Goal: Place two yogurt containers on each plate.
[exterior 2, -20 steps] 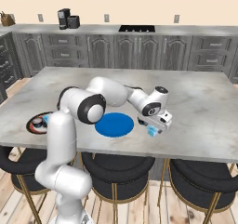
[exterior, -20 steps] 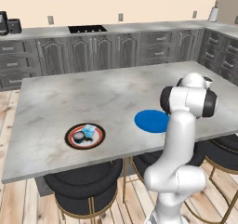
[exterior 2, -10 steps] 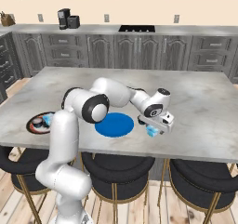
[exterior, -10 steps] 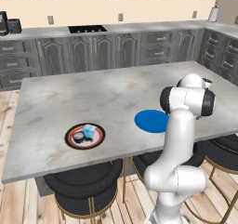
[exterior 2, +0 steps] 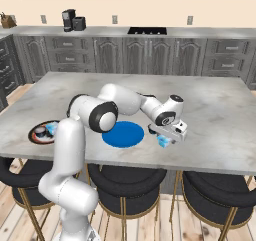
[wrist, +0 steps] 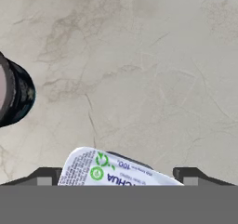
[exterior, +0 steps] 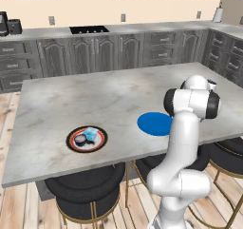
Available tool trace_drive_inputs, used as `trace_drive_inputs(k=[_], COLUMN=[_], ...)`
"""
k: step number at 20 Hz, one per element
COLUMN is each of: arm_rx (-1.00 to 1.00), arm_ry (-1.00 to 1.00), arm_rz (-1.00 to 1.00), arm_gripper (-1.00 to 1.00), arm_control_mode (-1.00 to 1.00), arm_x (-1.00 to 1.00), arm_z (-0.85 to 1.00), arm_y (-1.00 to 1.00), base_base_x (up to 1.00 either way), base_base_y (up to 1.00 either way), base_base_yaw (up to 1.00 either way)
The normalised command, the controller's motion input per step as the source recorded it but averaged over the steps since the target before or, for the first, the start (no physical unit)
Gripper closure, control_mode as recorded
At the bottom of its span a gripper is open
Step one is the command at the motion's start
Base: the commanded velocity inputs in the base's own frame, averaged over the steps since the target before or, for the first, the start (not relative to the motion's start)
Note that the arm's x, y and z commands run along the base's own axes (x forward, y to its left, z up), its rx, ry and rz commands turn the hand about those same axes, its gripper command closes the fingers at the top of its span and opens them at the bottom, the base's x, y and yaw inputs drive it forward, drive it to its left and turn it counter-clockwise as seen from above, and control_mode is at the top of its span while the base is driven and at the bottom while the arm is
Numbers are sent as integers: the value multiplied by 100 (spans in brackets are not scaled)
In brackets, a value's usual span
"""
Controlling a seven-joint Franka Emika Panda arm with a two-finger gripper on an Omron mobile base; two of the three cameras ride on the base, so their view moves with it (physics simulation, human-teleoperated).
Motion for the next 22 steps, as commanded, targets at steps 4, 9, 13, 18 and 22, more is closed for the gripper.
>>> trace_drive_inputs(k=[4,9,13,18,22], arm_rx=[0,0,1,1,-3], arm_ry=[7,4,0,0,0], arm_rz=[0,0,0,0,0], arm_gripper=[100,100,100,100,100], arm_control_mode=[-100,-100,-100,-100,-100], arm_x=[-9,-25,-62,-63,-13], arm_z=[-11,12,38,22,10], arm_y=[0,6,34,55,97], base_base_x=[0,0,0,0,0], base_base_y=[0,0,0,0,0], base_base_yaw=[0,0,0,0,0])
